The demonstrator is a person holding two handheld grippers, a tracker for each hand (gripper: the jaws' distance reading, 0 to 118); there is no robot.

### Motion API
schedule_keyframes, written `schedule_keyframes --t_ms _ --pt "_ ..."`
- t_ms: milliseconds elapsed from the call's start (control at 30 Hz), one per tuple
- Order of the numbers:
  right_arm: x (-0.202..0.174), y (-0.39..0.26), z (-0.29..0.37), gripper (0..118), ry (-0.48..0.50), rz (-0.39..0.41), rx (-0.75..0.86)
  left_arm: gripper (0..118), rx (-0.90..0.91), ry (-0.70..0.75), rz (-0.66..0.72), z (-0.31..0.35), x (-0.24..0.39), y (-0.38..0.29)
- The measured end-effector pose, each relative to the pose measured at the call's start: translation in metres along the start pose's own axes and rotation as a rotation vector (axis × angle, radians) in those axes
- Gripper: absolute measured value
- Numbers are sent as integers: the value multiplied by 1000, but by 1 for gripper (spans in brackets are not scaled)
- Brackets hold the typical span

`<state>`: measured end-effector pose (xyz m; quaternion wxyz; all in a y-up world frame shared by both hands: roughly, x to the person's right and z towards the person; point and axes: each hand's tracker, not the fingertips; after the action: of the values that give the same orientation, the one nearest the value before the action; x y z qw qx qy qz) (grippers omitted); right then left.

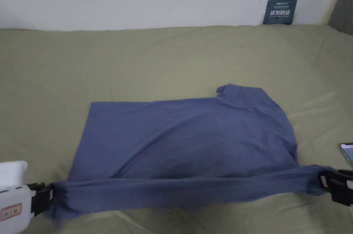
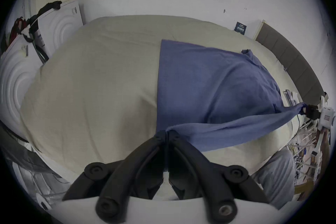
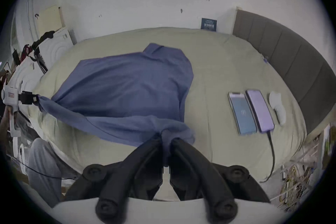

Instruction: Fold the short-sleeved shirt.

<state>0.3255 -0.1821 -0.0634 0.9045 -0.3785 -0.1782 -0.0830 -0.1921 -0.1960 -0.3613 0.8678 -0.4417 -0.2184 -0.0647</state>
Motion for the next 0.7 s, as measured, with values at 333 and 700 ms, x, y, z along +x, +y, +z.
schedule_keyframes --t_ms 333,700 --pt "19 80 -97 7 9 -46 -63 2 -9 -10 23 -81 5 90" --pt "34 71 -141 114 42 -137 -163 84 -34 -10 14 -134 9 105"
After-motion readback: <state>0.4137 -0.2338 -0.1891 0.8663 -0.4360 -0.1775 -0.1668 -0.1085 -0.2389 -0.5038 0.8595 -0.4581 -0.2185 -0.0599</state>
